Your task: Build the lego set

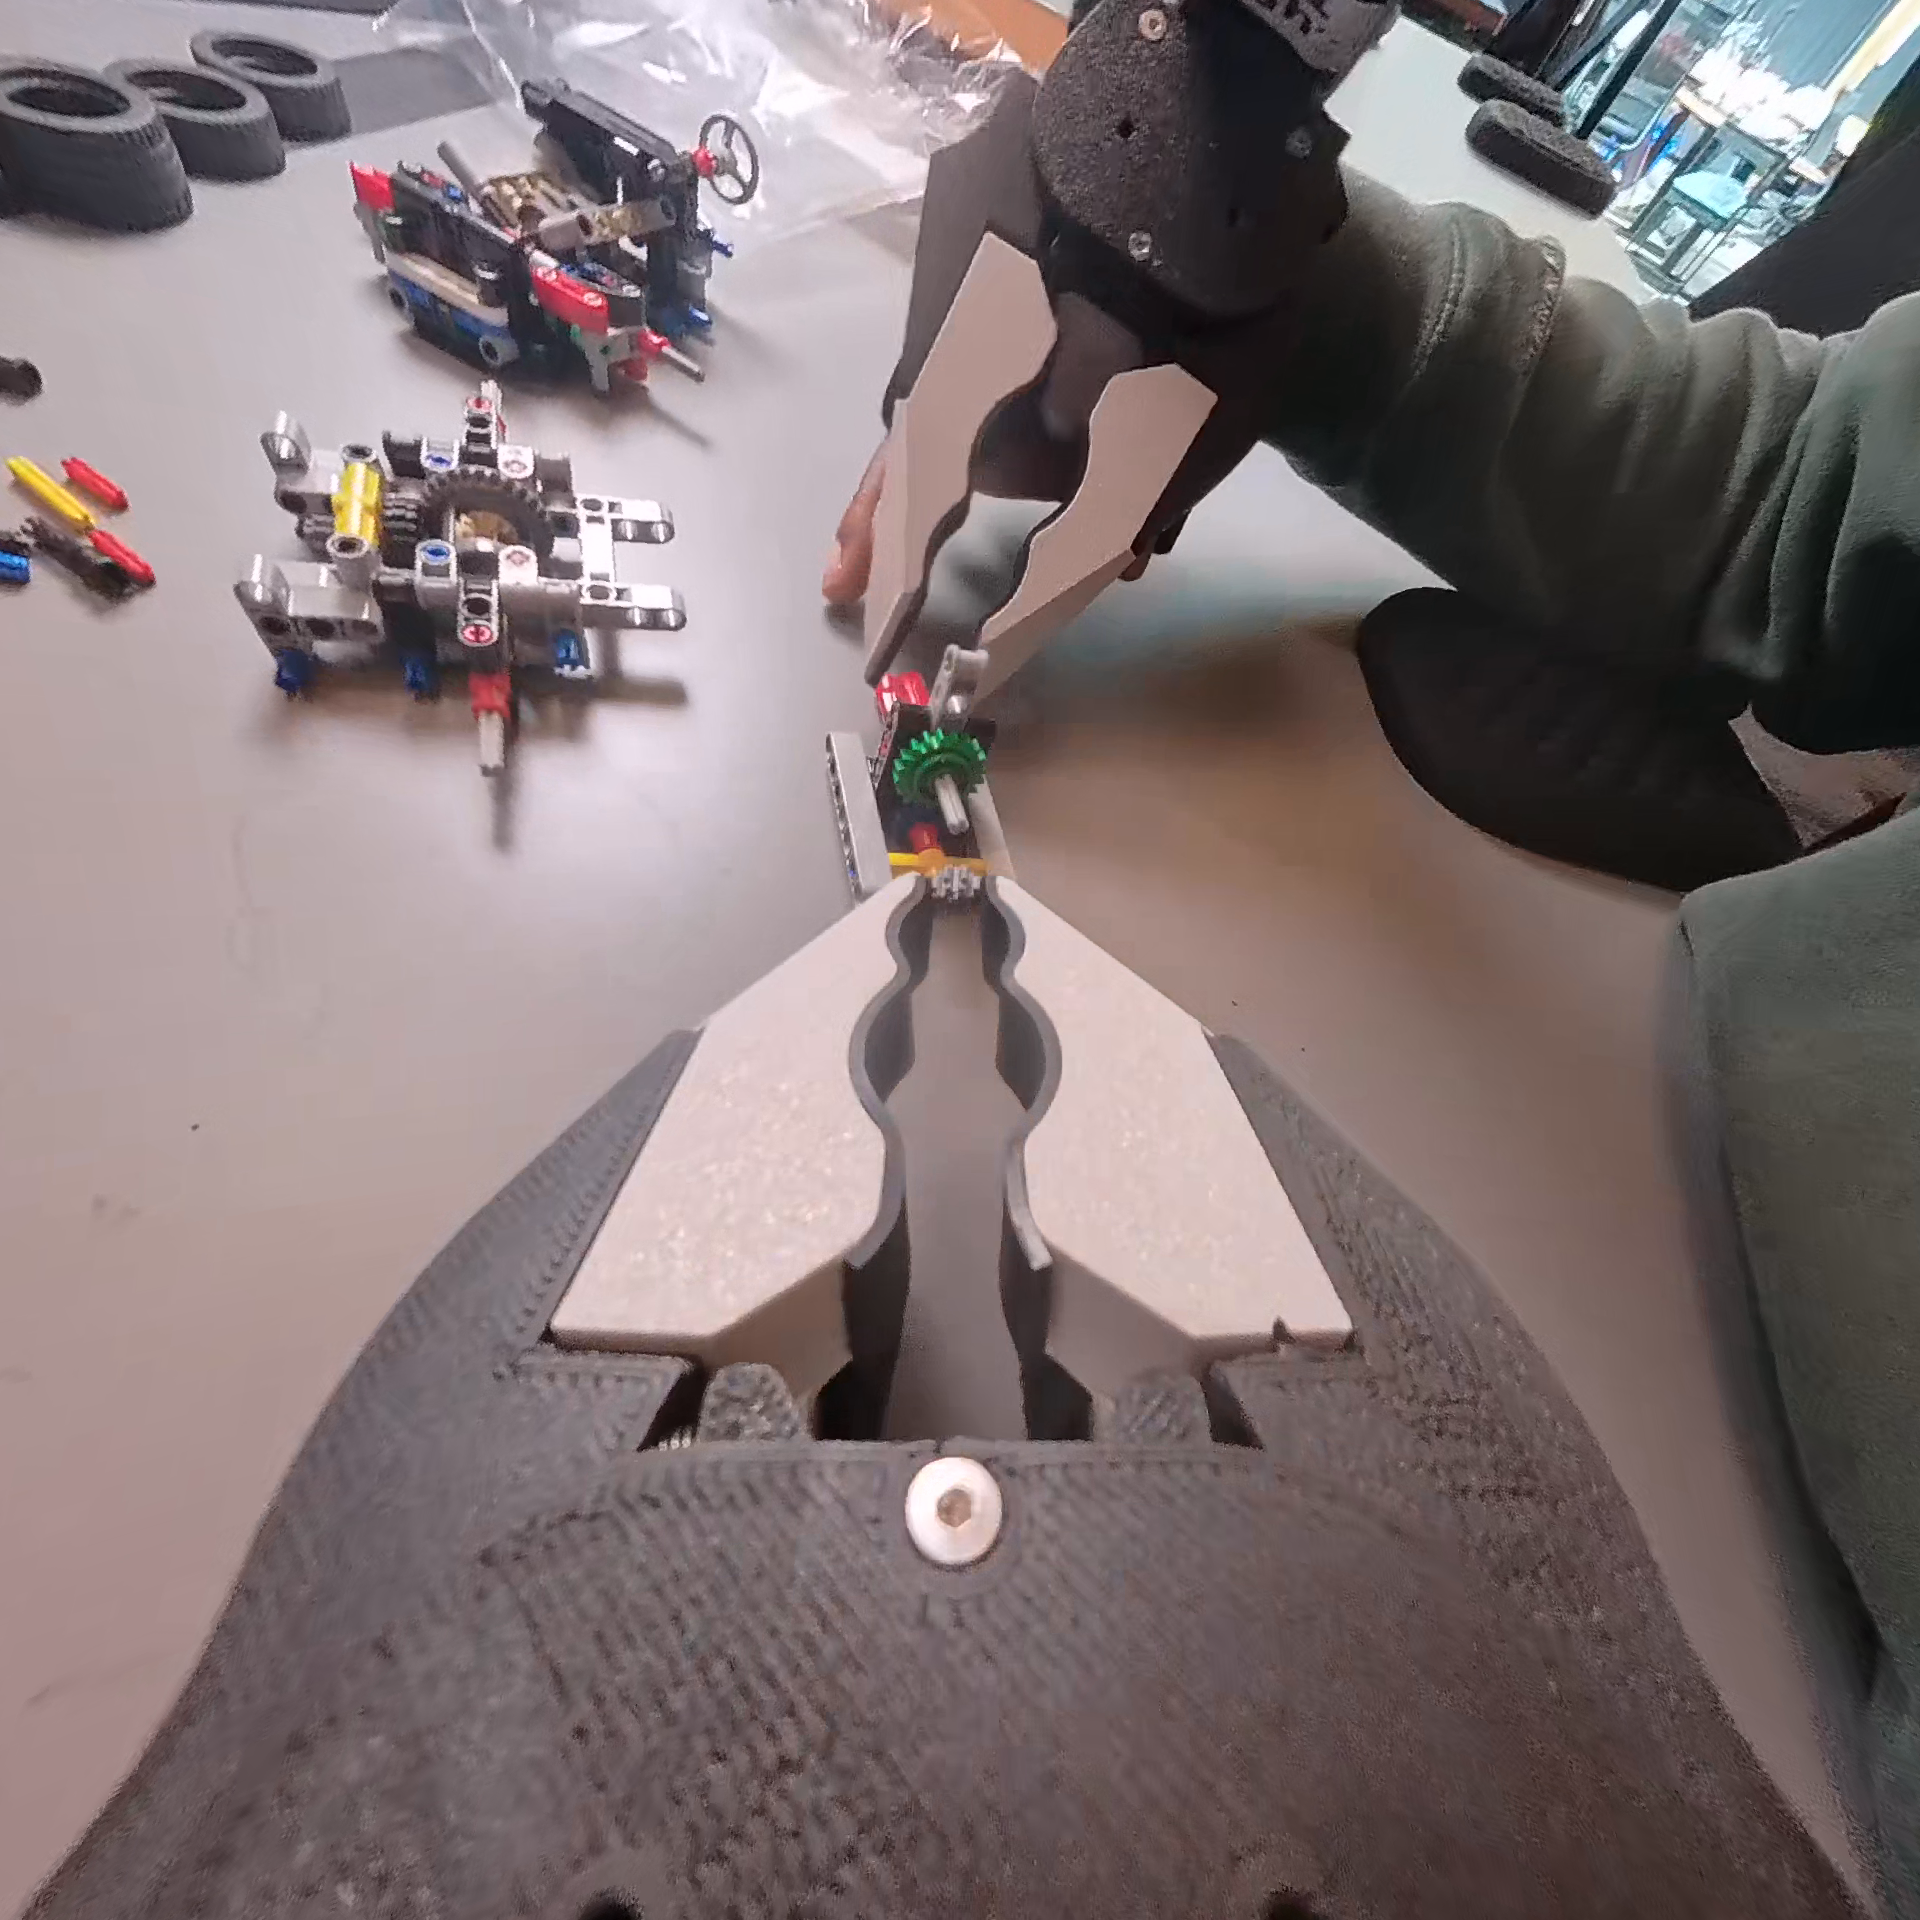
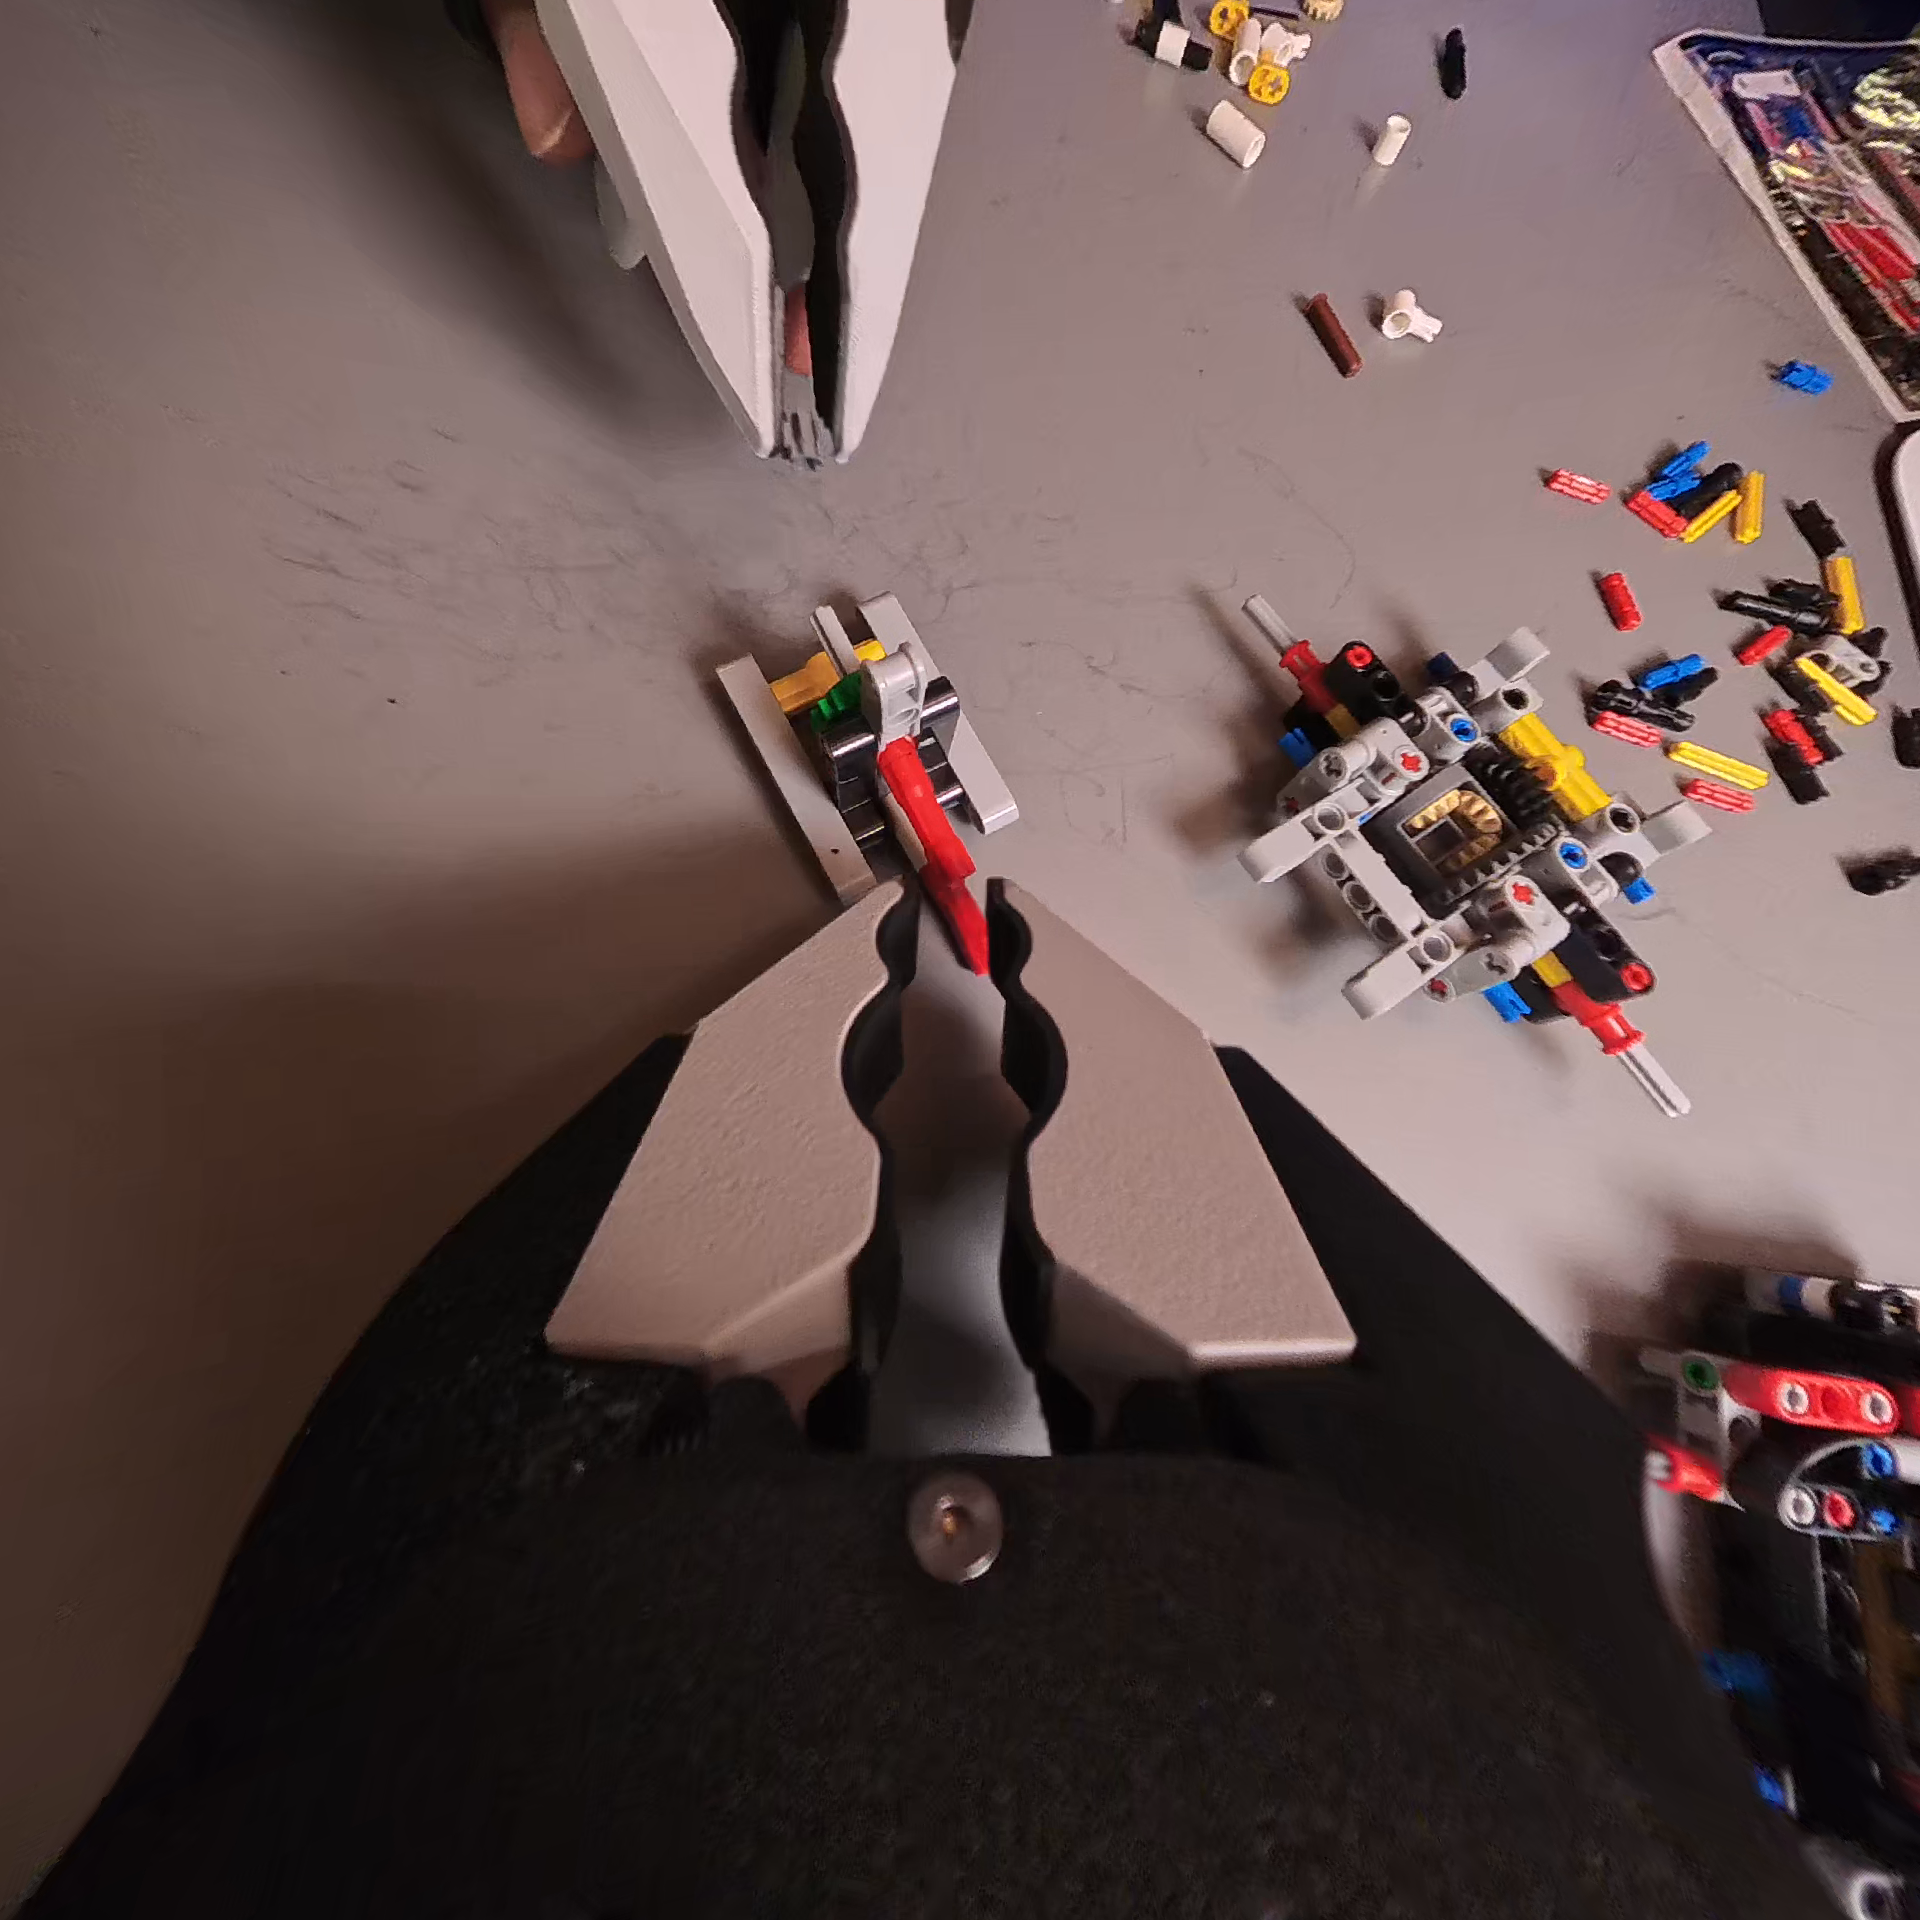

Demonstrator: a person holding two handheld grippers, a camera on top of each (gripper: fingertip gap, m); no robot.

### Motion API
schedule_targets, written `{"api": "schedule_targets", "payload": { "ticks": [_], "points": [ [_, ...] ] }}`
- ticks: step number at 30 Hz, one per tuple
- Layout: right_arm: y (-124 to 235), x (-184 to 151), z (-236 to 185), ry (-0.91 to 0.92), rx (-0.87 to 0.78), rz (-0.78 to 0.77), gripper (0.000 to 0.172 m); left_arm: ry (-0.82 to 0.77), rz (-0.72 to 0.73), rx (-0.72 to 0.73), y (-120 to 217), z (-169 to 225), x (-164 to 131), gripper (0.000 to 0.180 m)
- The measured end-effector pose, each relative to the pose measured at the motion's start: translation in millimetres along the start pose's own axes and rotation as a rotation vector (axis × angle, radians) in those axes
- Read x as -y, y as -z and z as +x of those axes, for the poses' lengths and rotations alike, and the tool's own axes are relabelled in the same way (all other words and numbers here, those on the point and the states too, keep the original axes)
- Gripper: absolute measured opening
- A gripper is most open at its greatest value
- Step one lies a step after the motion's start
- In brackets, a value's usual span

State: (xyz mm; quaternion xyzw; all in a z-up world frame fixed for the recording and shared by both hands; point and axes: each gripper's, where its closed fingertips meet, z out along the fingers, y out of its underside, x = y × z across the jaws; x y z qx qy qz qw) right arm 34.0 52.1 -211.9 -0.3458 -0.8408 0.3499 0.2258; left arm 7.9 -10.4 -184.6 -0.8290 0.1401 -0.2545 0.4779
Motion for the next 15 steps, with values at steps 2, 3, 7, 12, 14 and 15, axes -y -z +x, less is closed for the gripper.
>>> {"api": "schedule_targets", "payload": {
  "ticks": [2, 3, 7, 12, 14, 15],
  "points": [
    [0, 1, -2, -0.001, 0.003, 0.017, 0.006, 0.037, -0.007, 0.004, -2, -3, -1, 0.007],
    [0, 1, -2, 0.001, -0.002, 0.021, 0.005, 0.056, -0.013, 0.003, -3, -4, -1, 0.007],
    [-1, 2, -6, 0.016, -0.008, 0.017, 0.003, 0.105, -0.046, 0.002, -9, -6, -5, 0.007],
    [-3, 3, -9, 0.027, -0.024, 0.006, 0.000, 0.142, -0.055, -0.031, -12, -2, -6, 0.007],
    [-4, 3, -10, 0.028, -0.036, -0.003, 0.000, 0.185, -0.042, -0.061, -12, 0, -5, 0.007],
    [-4, 4, -11, 0.028, -0.037, -0.003, 0.000, 0.216, -0.037, -0.079, -12, 1, -5, 0.007]
  ]
}}
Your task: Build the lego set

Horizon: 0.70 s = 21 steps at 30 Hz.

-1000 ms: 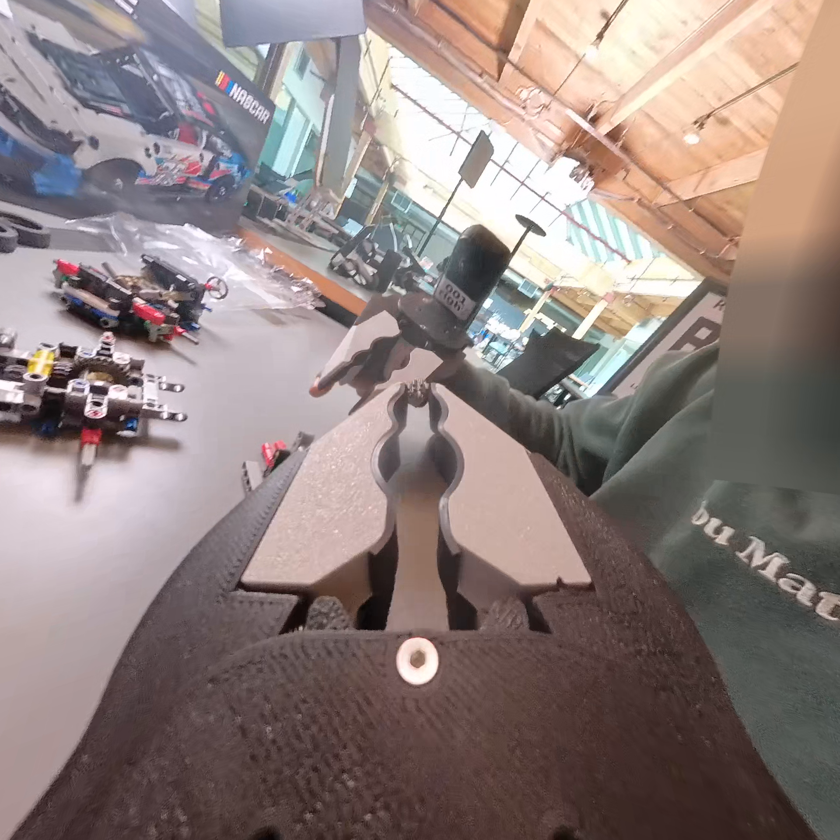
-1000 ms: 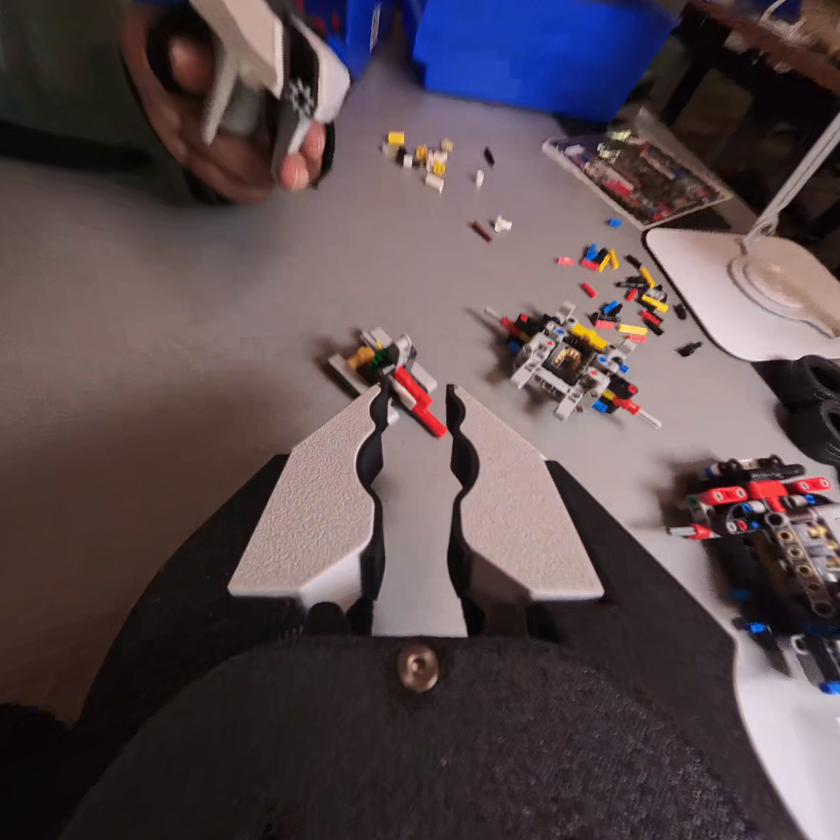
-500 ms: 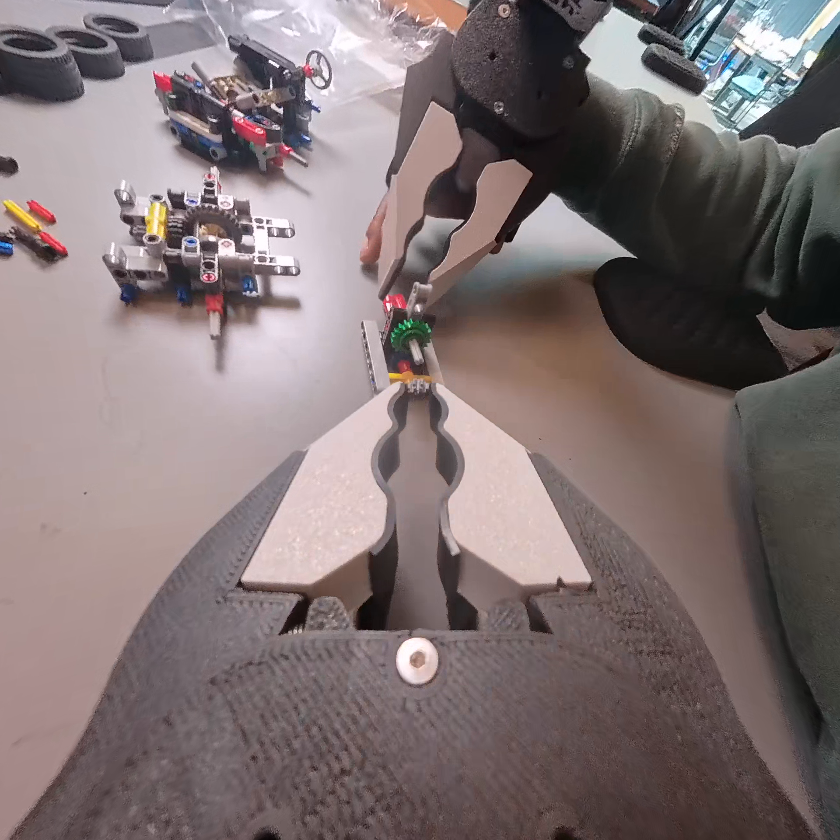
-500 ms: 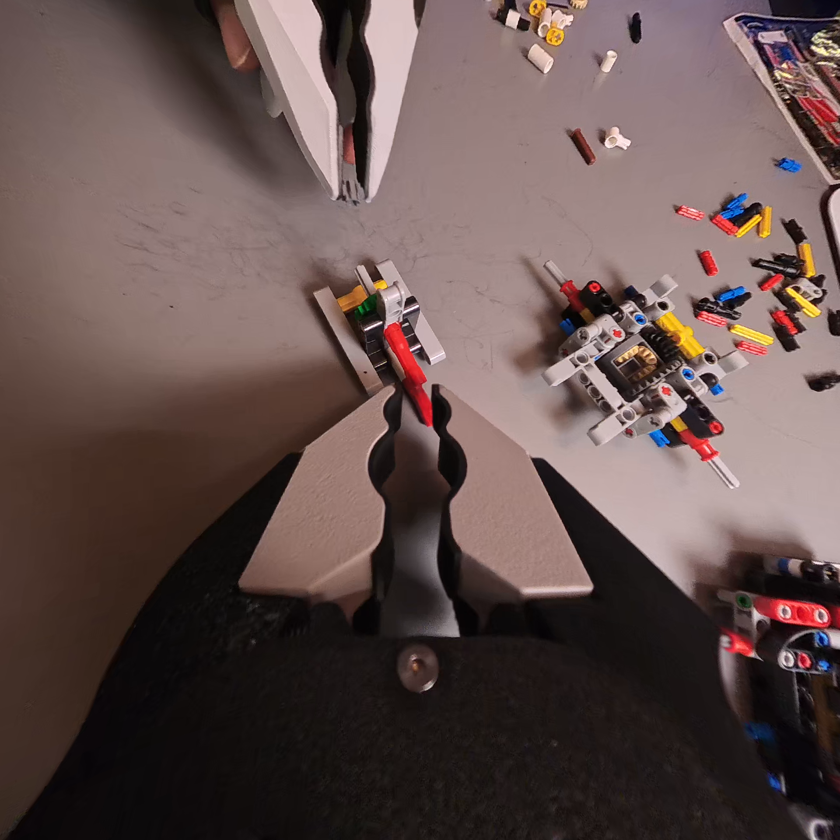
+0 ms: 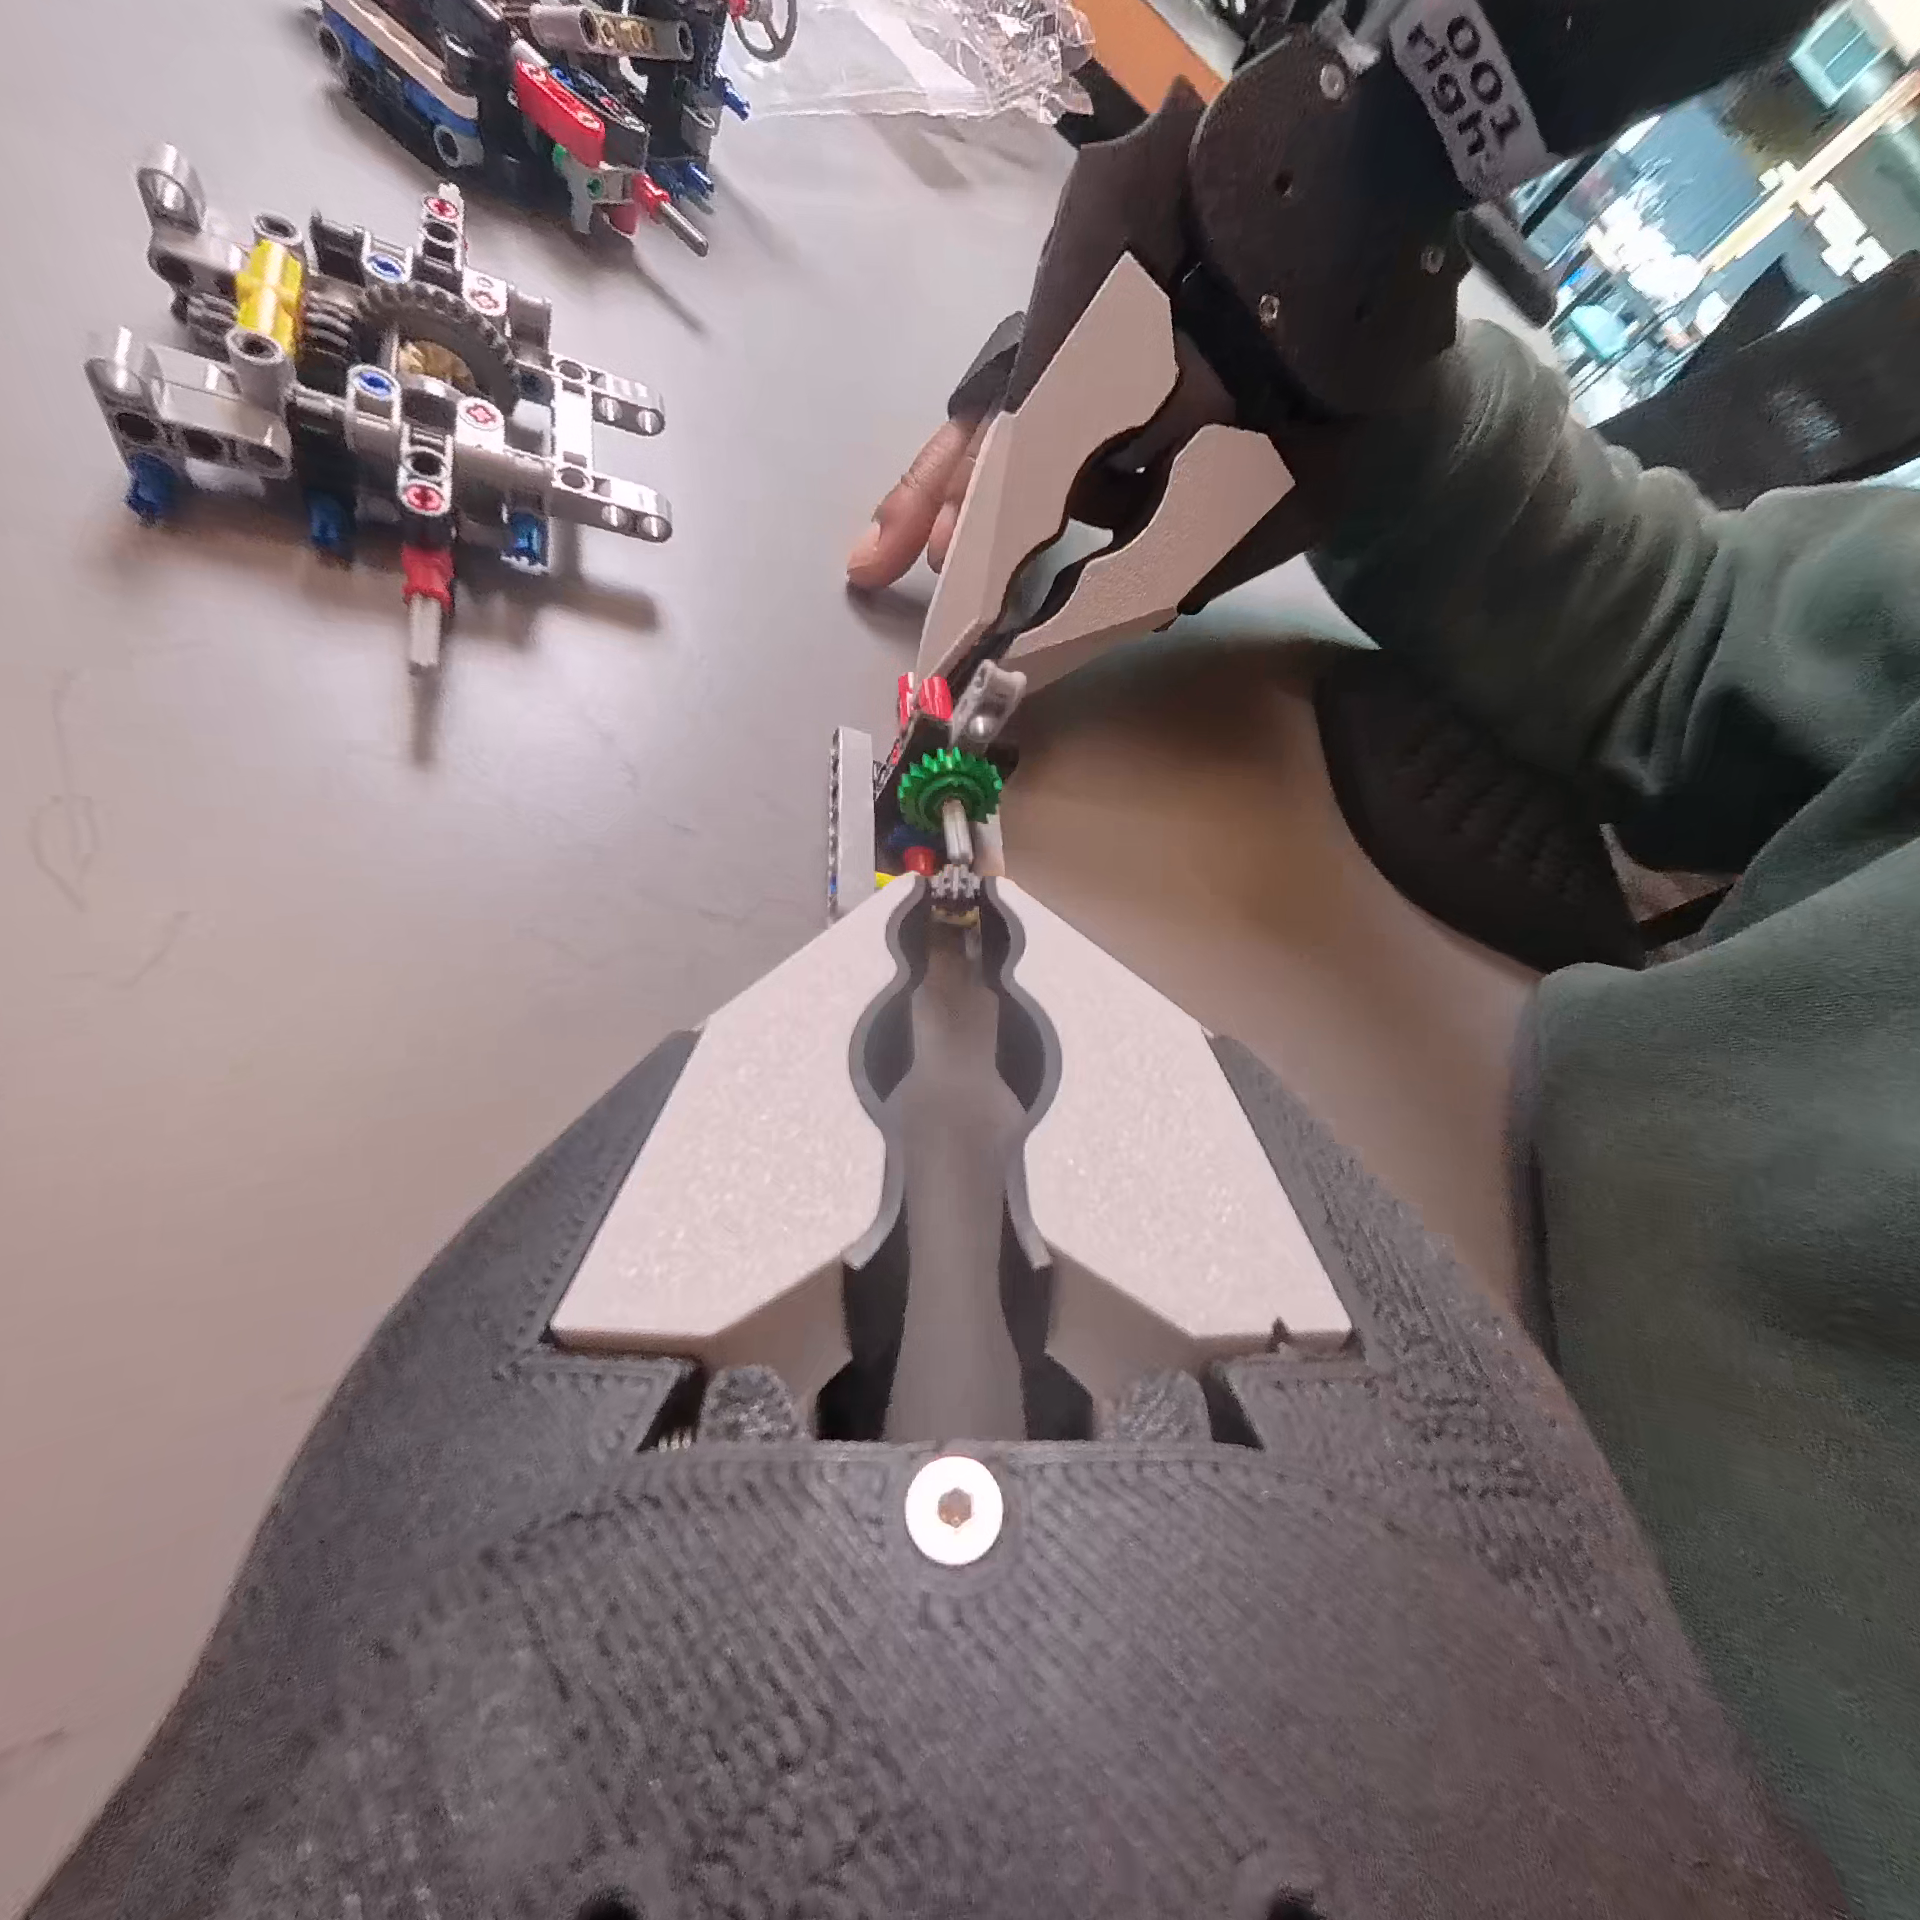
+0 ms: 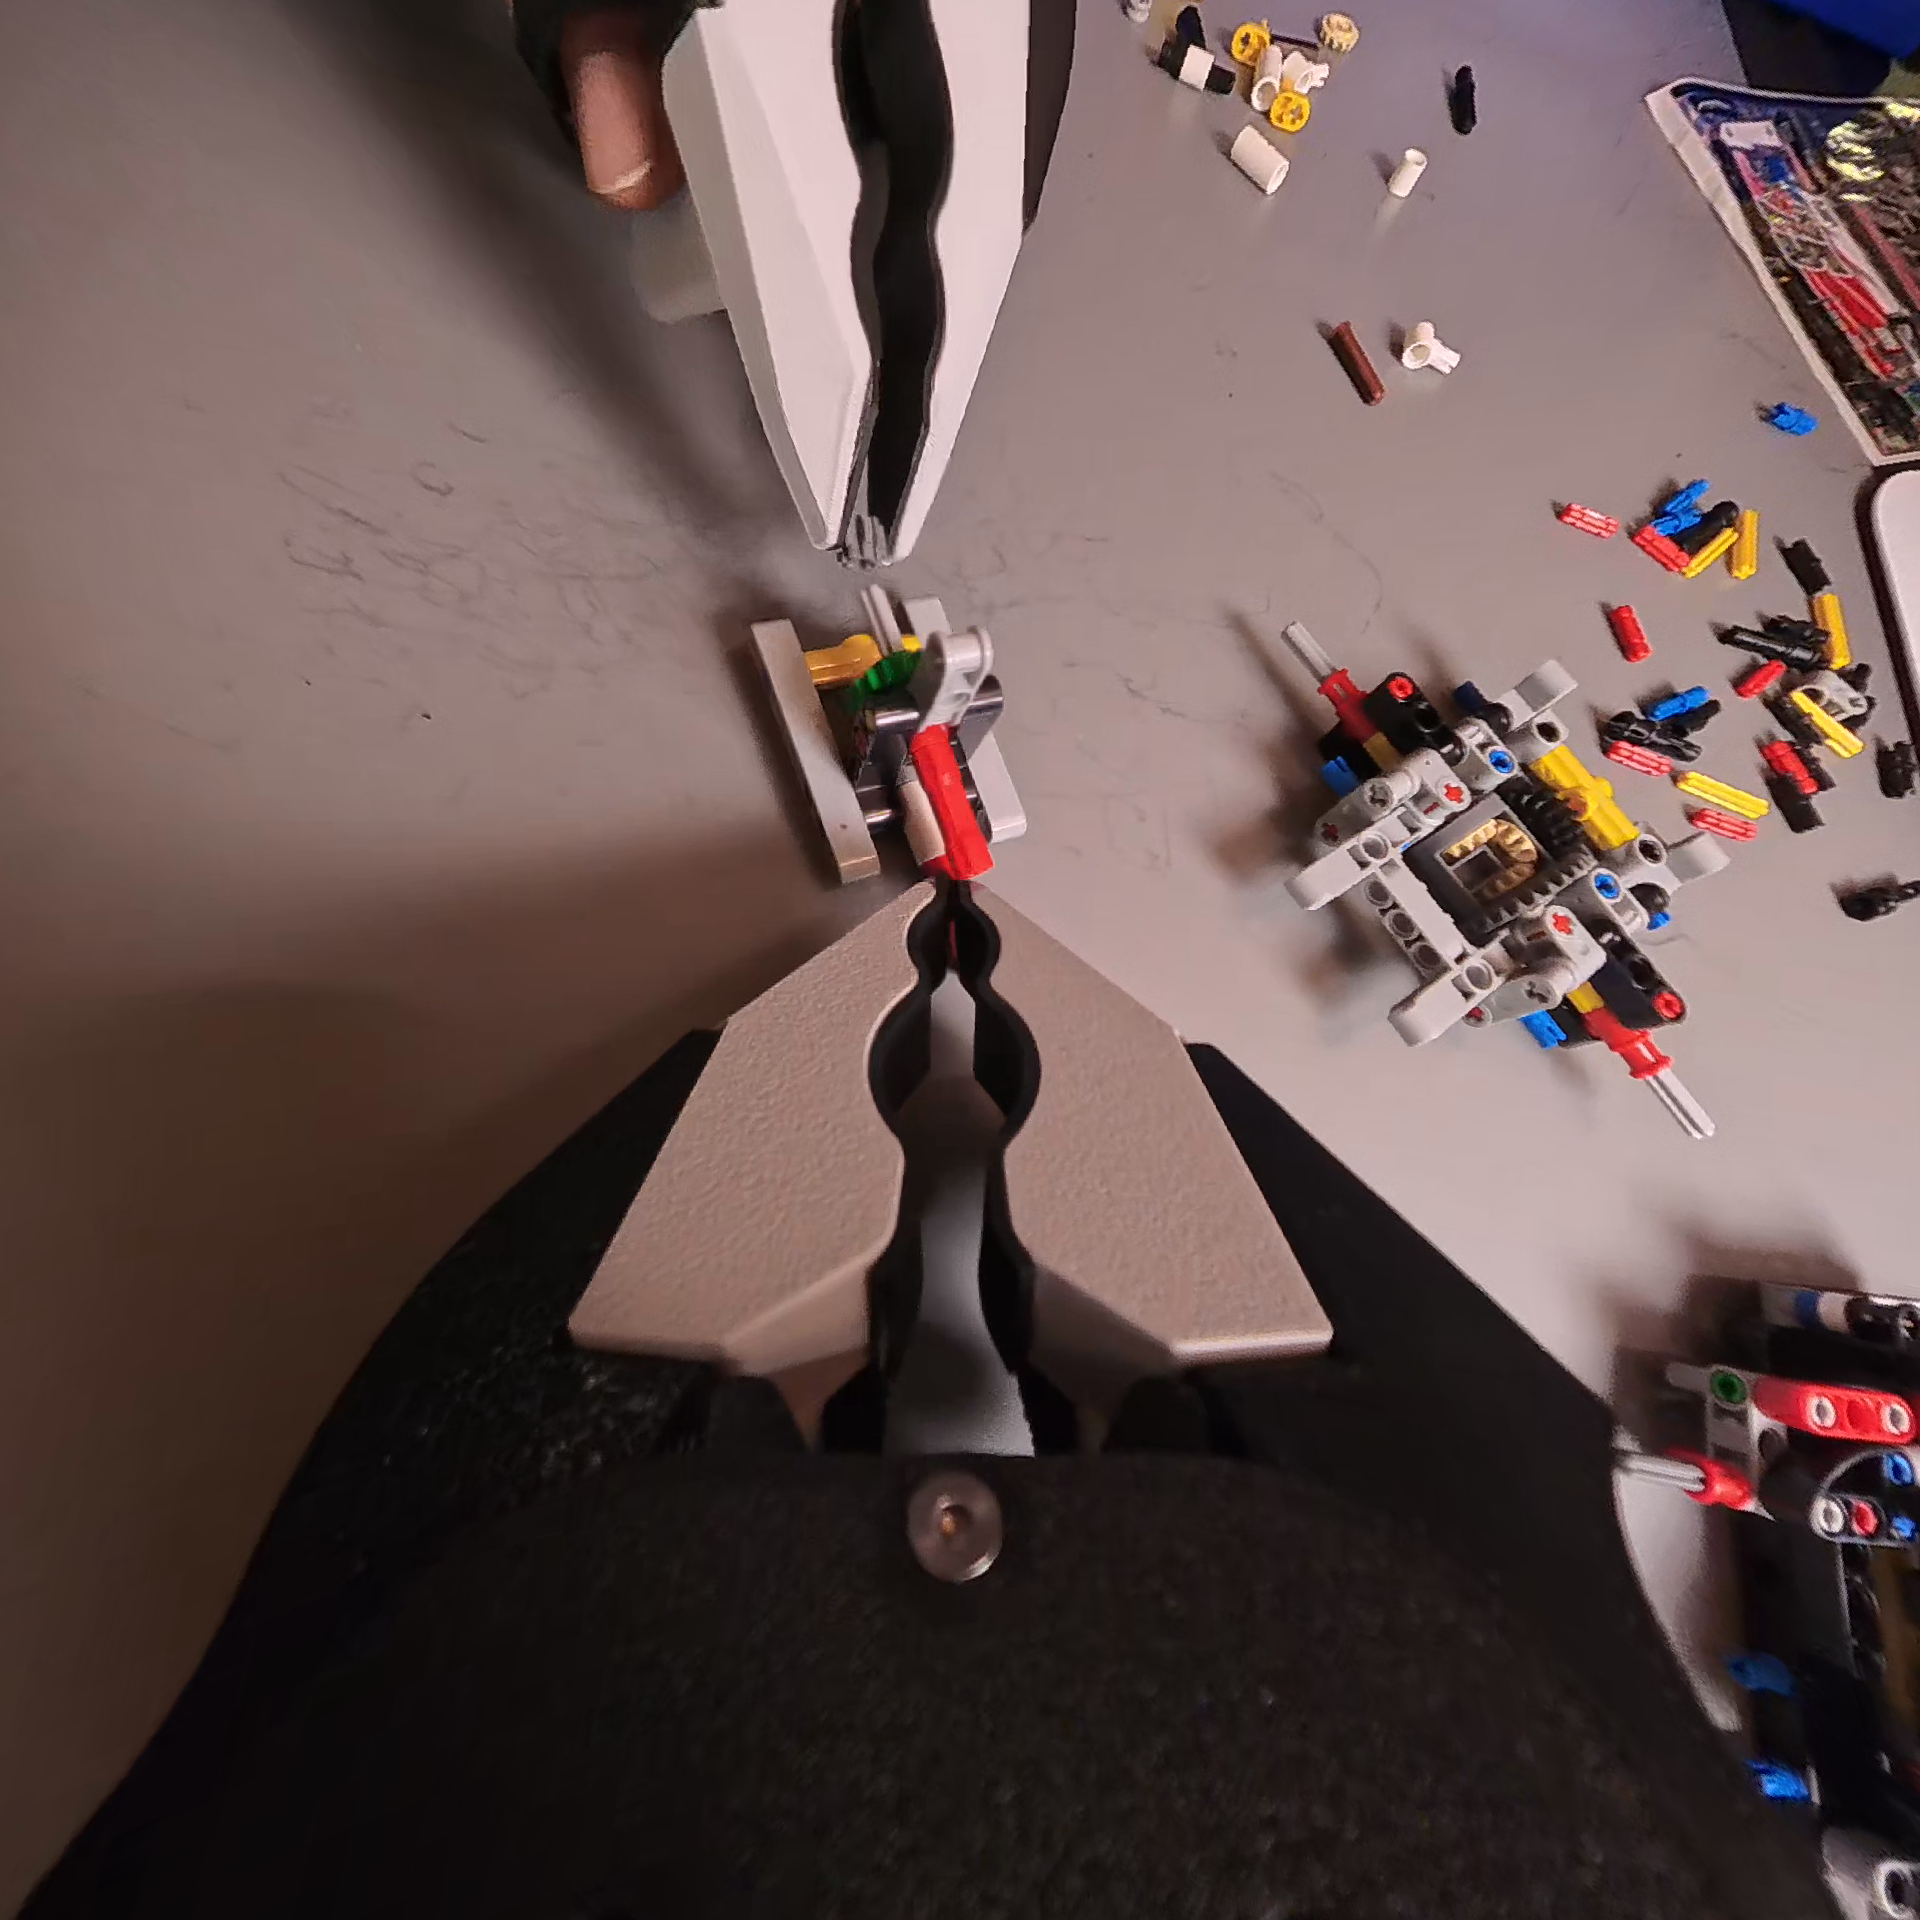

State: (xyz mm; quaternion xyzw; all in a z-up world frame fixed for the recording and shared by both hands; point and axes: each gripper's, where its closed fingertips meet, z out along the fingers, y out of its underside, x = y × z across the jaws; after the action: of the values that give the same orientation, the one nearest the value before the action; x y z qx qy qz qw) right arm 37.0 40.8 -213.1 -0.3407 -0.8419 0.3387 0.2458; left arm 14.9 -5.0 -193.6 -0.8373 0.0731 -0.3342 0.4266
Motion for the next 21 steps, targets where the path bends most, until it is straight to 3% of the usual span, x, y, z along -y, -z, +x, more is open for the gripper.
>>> {"api": "schedule_targets", "payload": {
  "ticks": [9, 21],
  "points": [
    [0, 2, -7, -0.042, -0.036, 0.016, 0.000, 0.216, 0.041, -0.064, 3, -4, 1, 0.007],
    [-1, 4, -11, -0.036, -0.077, 0.048, 0.000, 0.359, 0.094, -0.205, 10, 1, 10, 0.007]
  ]
}}
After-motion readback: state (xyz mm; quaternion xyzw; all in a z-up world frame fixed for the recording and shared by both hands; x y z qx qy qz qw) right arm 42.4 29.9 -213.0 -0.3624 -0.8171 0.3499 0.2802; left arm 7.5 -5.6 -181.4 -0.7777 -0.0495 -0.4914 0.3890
